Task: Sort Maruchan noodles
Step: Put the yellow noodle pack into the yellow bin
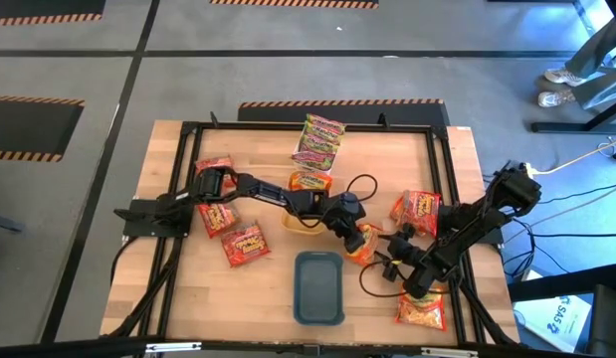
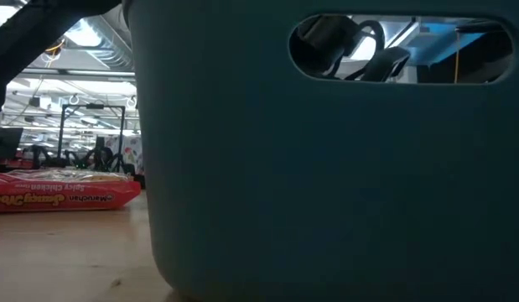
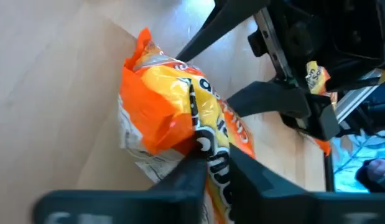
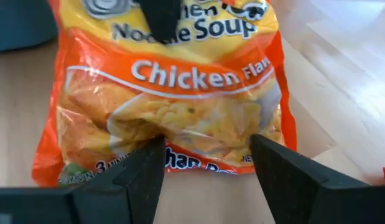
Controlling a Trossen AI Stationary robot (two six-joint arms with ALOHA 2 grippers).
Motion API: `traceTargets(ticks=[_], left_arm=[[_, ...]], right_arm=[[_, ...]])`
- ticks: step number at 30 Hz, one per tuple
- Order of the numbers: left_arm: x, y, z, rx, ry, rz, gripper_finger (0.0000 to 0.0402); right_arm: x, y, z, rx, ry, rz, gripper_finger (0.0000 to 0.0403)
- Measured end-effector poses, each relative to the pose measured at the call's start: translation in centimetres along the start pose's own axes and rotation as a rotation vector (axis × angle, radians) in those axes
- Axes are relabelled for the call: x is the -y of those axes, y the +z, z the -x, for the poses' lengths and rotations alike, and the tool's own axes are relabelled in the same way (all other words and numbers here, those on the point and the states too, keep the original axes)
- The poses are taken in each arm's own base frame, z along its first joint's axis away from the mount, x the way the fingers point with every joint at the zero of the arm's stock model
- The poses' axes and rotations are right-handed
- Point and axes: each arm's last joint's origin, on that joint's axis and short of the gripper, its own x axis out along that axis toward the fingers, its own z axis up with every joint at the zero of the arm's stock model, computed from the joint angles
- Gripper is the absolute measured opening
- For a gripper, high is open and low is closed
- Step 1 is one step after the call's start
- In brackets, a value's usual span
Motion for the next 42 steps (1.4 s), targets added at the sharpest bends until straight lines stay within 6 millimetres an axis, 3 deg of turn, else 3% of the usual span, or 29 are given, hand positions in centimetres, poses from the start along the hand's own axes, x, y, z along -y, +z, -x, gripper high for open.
traceTargets(ticks=[2,9,12,16,23,31,35,42], left_arm=[[0.0,0.0,0.0,0.001,0.002,-0.025,0.0010],[1.1,0.8,1.0,0.031,-0.006,-0.192,0.0002],[2.4,1.8,2.5,0.038,-0.012,-0.326,0.0001],[4.2,3.1,5.3,0.040,0.034,-0.518,0.0001],[4.9,5.5,12.1,-0.001,0.141,-0.758,0.0001],[3.9,5.9,19.1,-0.187,0.324,-0.869,0.0000],[2.8,5.3,20.4,-0.316,0.364,-0.908,0.0000],[1.1,4.1,20.0,-0.451,0.356,-1.052,0.0000]], right_arm=[[-0.2,0.2,0.1,0.001,0.002,-0.001,0.0234],[-1.3,2.0,1.0,-0.017,0.009,0.078,0.0234],[-1.2,3.2,1.9,-0.032,-0.005,0.105,0.0234],[-0.4,4.7,3.1,-0.027,-0.040,0.146,0.0234],[2.3,6.8,4.6,0.033,-0.117,0.173,0.0234],[4.8,9.1,4.5,0.020,-0.178,0.099,0.0234],[5.4,9.6,3.6,-0.023,-0.208,0.077,0.0234],[6.0,10.2,2.6,-0.052,-0.243,0.008,0.0234]])
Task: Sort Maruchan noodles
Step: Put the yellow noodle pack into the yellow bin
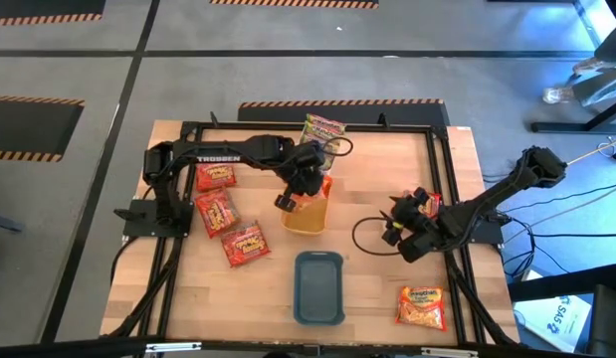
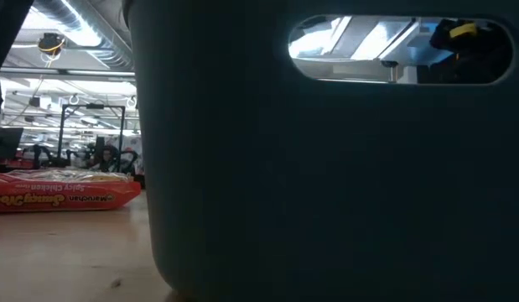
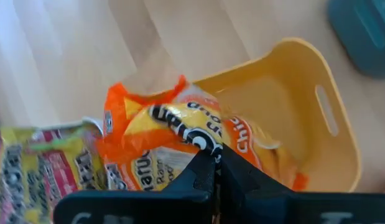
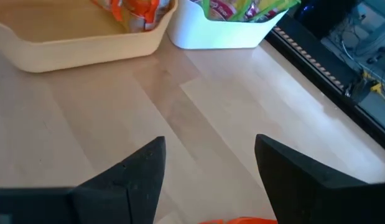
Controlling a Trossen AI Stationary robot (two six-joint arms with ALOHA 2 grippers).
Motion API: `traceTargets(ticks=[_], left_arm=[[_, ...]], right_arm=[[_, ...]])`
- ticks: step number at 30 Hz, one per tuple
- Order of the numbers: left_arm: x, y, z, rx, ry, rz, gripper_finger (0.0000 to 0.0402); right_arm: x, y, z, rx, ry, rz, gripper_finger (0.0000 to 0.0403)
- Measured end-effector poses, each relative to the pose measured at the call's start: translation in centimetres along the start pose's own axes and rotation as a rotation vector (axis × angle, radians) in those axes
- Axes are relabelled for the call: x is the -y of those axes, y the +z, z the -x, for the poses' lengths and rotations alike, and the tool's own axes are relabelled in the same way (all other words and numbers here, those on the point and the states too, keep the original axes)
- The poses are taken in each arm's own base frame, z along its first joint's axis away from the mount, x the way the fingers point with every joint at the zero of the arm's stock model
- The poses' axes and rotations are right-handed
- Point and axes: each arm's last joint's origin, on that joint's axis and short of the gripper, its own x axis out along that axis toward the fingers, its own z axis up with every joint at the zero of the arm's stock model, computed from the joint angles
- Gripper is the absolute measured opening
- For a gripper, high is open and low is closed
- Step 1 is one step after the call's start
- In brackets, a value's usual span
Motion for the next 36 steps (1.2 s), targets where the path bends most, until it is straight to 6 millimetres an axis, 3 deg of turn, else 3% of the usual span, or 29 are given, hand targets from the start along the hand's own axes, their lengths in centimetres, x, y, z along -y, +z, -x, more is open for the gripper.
traceTargets(ticks=[9,24,36], left_arm=[[0.2,-0.2,-0.7,-0.044,-0.010,-0.216,0.0000],[0.2,-0.4,-6.3,-0.173,-0.030,-0.279,0.0004],[-0.3,-0.1,-6.5,-0.182,0.074,-0.235,0.0119]], right_arm=[[-0.2,0.2,0.0,0.025,0.011,-0.038,0.0234],[-0.5,0.4,0.0,0.032,0.037,-0.073,0.0234],[-0.6,0.4,0.0,0.035,0.039,-0.072,0.0234]])
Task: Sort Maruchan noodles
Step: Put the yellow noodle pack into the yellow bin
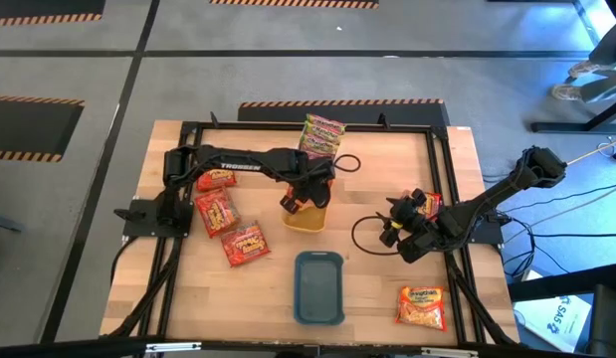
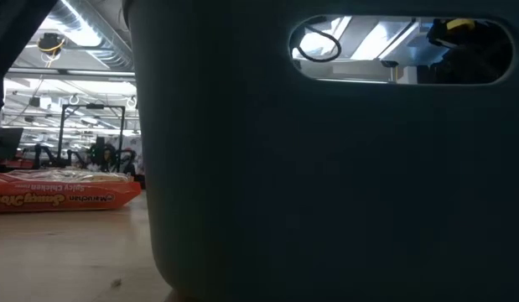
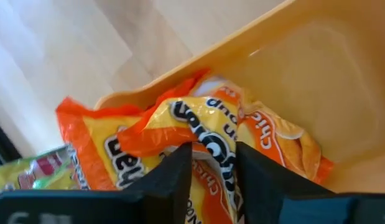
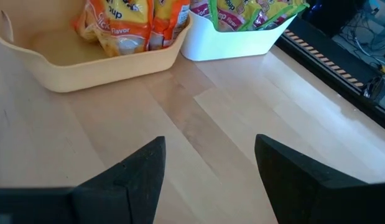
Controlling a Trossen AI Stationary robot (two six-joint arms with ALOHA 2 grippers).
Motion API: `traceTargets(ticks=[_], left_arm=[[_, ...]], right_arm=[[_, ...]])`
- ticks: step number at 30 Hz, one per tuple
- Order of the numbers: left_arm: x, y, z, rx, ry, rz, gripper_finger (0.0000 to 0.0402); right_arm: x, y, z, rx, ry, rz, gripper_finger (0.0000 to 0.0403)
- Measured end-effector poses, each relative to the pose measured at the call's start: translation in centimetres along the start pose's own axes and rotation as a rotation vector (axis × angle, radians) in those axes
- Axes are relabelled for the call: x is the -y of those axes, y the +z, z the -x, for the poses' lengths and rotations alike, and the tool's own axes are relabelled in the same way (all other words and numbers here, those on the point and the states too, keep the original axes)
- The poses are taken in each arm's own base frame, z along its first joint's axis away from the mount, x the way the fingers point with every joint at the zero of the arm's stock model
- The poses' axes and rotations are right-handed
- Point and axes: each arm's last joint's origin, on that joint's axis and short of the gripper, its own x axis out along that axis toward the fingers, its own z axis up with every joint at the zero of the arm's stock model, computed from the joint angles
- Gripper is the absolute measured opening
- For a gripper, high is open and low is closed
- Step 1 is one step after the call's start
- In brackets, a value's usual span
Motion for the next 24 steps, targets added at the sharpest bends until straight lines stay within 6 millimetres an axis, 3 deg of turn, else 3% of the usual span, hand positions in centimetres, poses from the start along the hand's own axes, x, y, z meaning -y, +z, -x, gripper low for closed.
traceTargets(ticks=[8,14,20,24], left_arm=[[1.3,1.0,1.7,-0.084,0.078,0.022,0.0131],[1.7,0.3,5.4,-0.062,0.094,0.232,0.0131],[2.5,-0.9,8.6,0.031,-0.042,0.491,0.0131],[4.2,-1.8,7.8,0.087,-0.101,0.592,0.0131]], right_arm=[[0.0,-0.1,0.0,-0.014,0.008,0.019,0.0234],[0.1,0.1,0.0,-0.052,0.029,0.079,0.0234],[0.2,0.2,-0.7,-0.253,0.175,0.134,0.0234],[0.0,-0.1,-0.6,-0.419,0.323,0.115,0.0234]])
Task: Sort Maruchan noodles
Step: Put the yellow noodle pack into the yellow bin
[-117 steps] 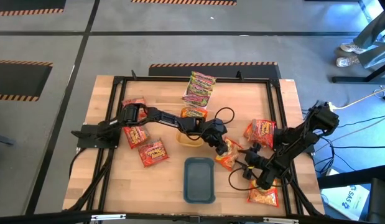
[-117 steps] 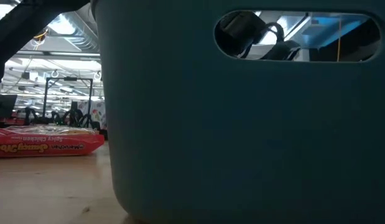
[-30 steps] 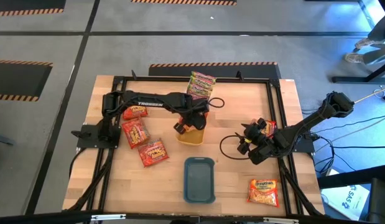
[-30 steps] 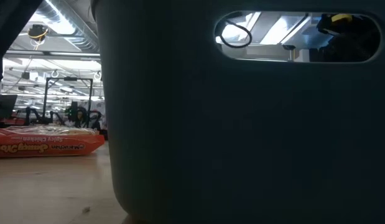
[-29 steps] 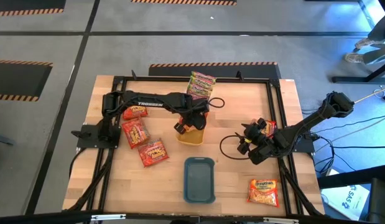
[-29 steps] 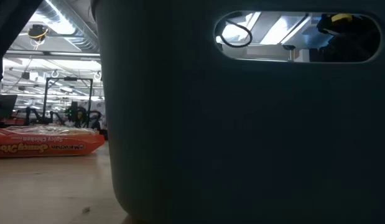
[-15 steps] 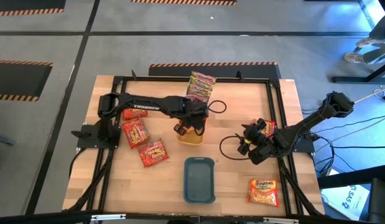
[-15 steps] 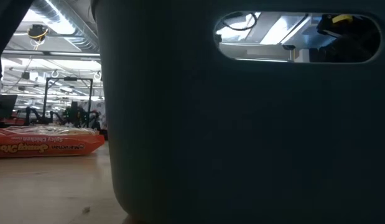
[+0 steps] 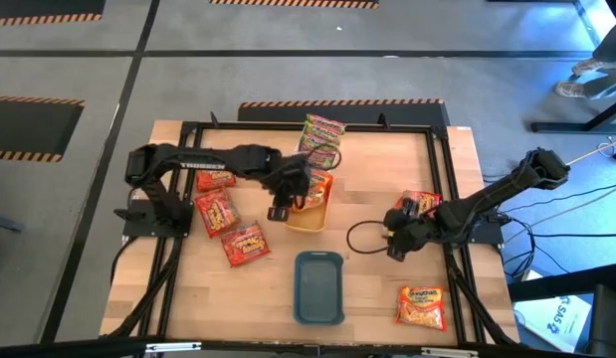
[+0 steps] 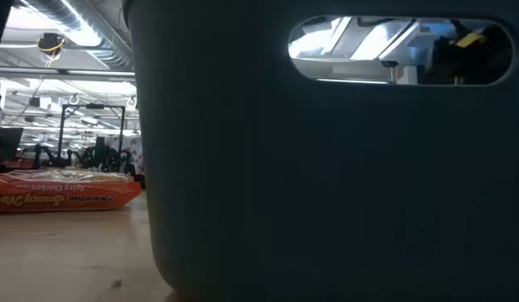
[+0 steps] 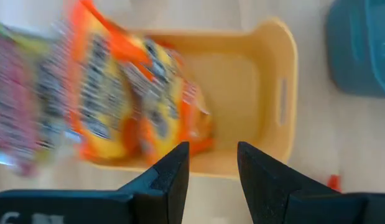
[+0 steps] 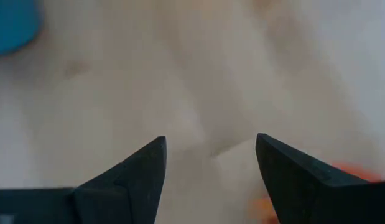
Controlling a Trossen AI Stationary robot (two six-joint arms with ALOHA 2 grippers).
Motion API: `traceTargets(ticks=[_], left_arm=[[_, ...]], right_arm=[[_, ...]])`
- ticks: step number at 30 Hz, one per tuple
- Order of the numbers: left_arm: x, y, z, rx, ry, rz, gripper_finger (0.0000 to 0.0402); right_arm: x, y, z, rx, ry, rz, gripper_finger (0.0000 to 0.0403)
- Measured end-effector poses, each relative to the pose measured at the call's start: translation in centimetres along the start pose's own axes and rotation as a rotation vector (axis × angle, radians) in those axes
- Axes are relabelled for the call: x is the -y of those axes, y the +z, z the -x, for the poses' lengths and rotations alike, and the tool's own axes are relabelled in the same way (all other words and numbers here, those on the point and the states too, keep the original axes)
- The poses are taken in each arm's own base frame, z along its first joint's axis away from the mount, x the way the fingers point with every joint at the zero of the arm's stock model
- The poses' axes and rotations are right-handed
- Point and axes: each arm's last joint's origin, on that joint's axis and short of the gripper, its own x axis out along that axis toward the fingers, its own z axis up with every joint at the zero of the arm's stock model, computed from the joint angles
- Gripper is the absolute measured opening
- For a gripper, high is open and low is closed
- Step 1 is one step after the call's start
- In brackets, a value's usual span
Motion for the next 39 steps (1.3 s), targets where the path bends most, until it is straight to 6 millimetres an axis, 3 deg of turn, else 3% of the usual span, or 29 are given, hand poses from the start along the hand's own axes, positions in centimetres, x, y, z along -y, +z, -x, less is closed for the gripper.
traceTargets(ticks=[6,10,14,20,30,34,39], left_arm=[[3.1,-4.4,-4.2,-0.026,-0.134,0.095,0.0131],[5.3,-5.6,-5.0,-0.010,-0.137,0.079,0.0131],[7.7,-6.5,-5.4,0.003,-0.159,0.017,0.0131],[9.9,-6.7,-6.1,0.121,-0.187,-0.054,0.0131],[10.1,-5.8,-4.1,0.187,-0.142,-0.060,0.0131],[10.1,-5.8,-4.8,0.197,-0.082,-0.029,0.0131],[9.7,-8.0,-4.6,0.003,-0.011,0.005,0.0131]], right_arm=[[-1.2,-0.1,0.8,-0.280,0.294,-0.159,0.0234],[-2.3,0.7,2.3,-0.421,0.430,-0.289,0.0234],[-4.1,0.5,3.7,-0.484,0.470,-0.378,0.0234],[-6.8,-2.3,4.1,-0.614,0.407,-0.459,0.0234],[-8.7,-4.8,4.2,-0.623,0.342,-0.487,0.0234],[-8.7,-4.7,4.1,-0.471,0.331,-0.472,0.0234],[-8.1,-3.5,3.1,-0.292,0.273,-0.402,0.0234]])
